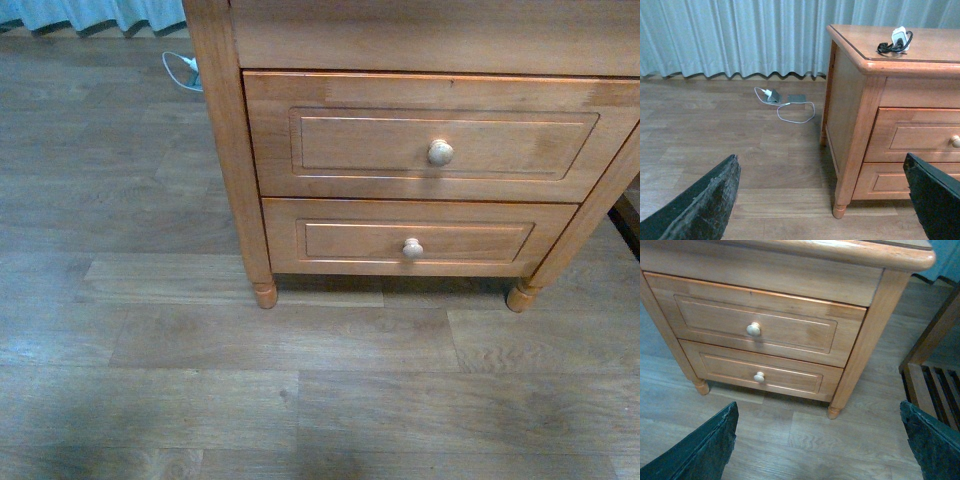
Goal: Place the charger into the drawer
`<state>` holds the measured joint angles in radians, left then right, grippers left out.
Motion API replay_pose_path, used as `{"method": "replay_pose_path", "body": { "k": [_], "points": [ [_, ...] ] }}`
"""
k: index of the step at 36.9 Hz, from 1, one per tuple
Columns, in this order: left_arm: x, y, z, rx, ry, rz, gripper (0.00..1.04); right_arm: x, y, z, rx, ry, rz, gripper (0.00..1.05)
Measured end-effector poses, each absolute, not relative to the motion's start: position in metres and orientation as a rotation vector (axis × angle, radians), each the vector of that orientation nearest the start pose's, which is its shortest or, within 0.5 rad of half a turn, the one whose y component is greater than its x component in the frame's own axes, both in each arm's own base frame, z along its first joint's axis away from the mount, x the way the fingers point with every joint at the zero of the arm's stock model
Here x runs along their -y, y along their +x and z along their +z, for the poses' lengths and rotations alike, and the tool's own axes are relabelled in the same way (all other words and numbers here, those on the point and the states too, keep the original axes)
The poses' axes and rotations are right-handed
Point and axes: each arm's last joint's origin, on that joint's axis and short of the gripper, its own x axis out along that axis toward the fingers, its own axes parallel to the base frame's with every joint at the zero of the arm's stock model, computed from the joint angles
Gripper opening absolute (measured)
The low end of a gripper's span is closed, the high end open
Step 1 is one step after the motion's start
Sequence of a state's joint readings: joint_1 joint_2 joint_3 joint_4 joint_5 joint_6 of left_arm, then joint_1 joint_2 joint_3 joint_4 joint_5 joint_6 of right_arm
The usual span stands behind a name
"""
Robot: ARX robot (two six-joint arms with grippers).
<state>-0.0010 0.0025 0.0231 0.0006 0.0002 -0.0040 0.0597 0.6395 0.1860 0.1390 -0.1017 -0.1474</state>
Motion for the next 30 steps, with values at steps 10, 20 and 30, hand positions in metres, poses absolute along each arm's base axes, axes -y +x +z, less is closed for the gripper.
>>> {"method": "replay_pose_path", "body": {
  "k": [10,20,30],
  "points": [
    [0.000,0.096,0.171,0.021,-0.004,-0.001,0.98,-0.062,0.219,0.175,-0.434,-0.163,0.247,0.96],
    [0.000,0.096,0.171,0.021,-0.004,-0.001,0.98,-0.121,0.292,0.129,-0.616,-0.137,0.168,0.96],
    [0.000,0.096,0.171,0.021,-0.004,-0.001,0.98,-0.150,0.337,0.104,-0.622,-0.099,0.077,0.96]
  ]
}}
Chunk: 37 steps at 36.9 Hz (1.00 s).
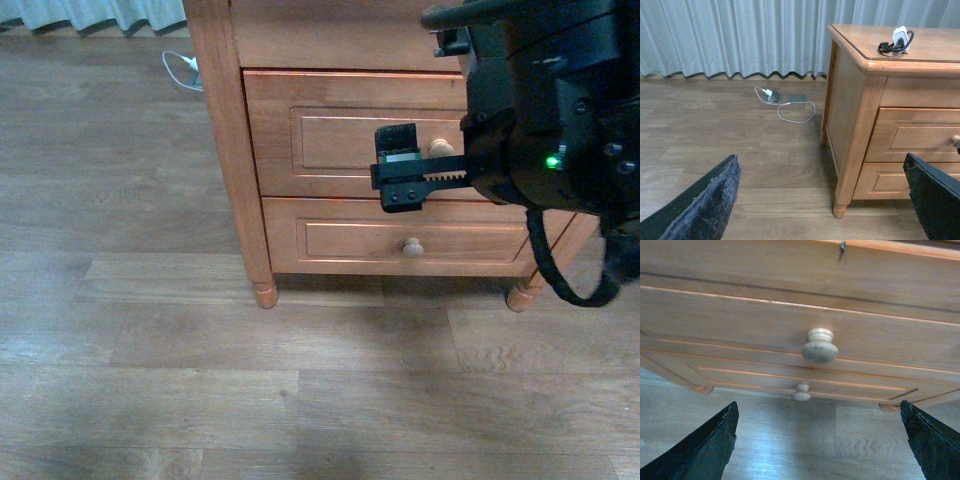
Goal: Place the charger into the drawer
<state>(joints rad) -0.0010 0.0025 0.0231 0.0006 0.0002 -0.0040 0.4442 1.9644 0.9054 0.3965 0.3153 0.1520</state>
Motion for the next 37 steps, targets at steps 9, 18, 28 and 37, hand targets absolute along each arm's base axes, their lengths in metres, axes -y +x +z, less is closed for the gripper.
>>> {"method": "replay_pose_path", "body": {
  "k": [9,18,28,37],
  "points": [
    [0.000,0.096,0.171,0.021,-0.004,-0.001,0.98,-0.164,0.363,0.096,-0.609,-0.075,0.047,0.96],
    [0.000,0.096,0.171,0.021,-0.004,-0.001,0.98,-0.170,0.378,0.090,-0.596,-0.071,0.028,0.96],
    [0.000,0.096,0.171,0.021,-0.004,-0.001,0.98,-0.168,0.385,0.083,-0.597,-0.072,0.007,0.96],
    [0.000,0.096,0.171,0.021,-0.004,-0.001,0.98,-0.167,0.388,0.080,-0.597,-0.070,0.002,0.96]
  ]
}}
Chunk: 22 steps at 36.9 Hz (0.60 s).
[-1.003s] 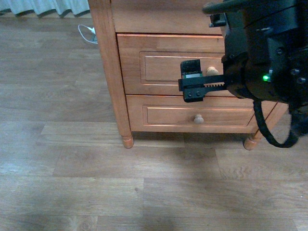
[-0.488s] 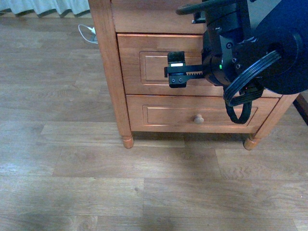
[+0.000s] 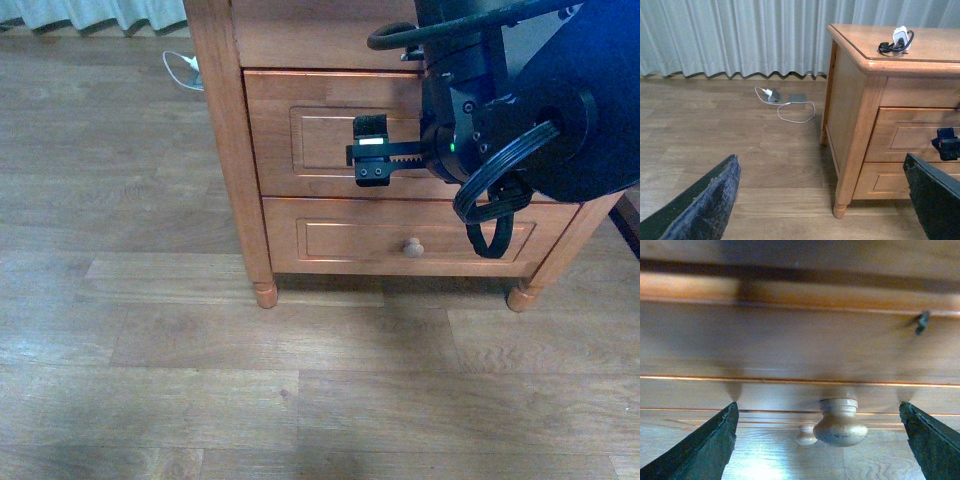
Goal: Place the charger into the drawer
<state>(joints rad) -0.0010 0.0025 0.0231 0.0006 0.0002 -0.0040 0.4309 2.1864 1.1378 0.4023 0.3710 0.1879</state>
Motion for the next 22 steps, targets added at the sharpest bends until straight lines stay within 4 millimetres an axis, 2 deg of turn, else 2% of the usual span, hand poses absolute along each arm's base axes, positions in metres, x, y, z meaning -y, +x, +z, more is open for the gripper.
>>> {"method": "replay_pose_path", "body": {
  "k": [2,15,18,22],
  "points": [
    [0.0001,0.0964,0.1712,0.021,-0.004,-0.001,0.98,-0.1668,0.3883,0.0791,-0.596,-0.070,0.002,0.95],
    [0.0001,0.0964,0.1712,0.021,-0.004,-0.001,0.98,-0.1644,0.3903,0.0773,-0.595,-0.096,-0.014,0.30],
    [0.0001,0.0964,0.1712,0.021,-0.004,-0.001,0.98,-0.1639,0.3905,0.0773,-0.595,-0.096,-0.016,0.24],
    [0.0001,0.0964,0.1712,0.021,-0.004,-0.001,0.98,-0.1638,0.3902,0.0769,-0.596,-0.096,-0.014,0.23]
  ]
}}
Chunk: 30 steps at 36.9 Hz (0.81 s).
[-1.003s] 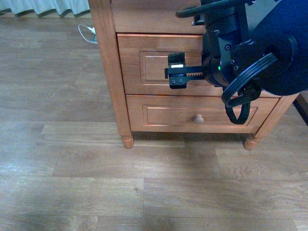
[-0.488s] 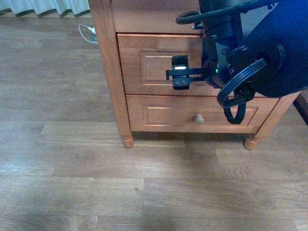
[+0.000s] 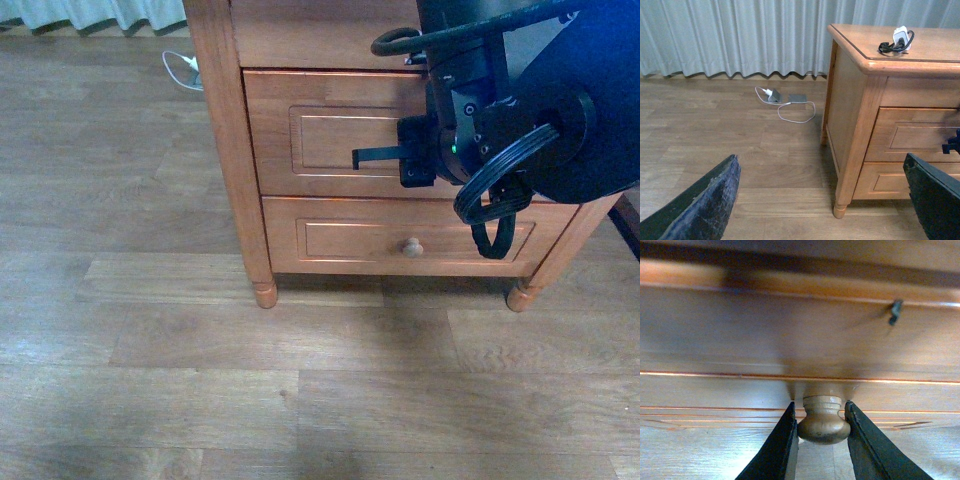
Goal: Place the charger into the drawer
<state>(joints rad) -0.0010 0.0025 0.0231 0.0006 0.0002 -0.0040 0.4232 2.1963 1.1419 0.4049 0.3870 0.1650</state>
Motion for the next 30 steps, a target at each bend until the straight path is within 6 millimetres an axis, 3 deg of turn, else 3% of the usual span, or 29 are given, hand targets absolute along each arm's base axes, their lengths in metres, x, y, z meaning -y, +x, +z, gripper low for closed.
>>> {"method": "replay_pose_path", "body": {
  "k": [9,14,21,30],
  "points": [
    [0.000,0.096,0.171,0.021,-0.004,-0.001,0.98,-0.158,0.380,0.079,-0.622,-0.078,0.028,0.23],
    [0.000,0.096,0.171,0.021,-0.004,-0.001,0.98,-0.152,0.364,0.080,-0.646,-0.078,0.042,0.22],
    [0.000,0.096,0.171,0.021,-0.004,-0.001,0.98,-0.132,0.309,0.084,-0.701,-0.068,0.100,0.22],
    [0.000,0.096,0.171,0.021,-0.004,-0.001,0.98,-0.112,0.258,0.087,-0.759,-0.054,0.179,0.22]
  ]
}}
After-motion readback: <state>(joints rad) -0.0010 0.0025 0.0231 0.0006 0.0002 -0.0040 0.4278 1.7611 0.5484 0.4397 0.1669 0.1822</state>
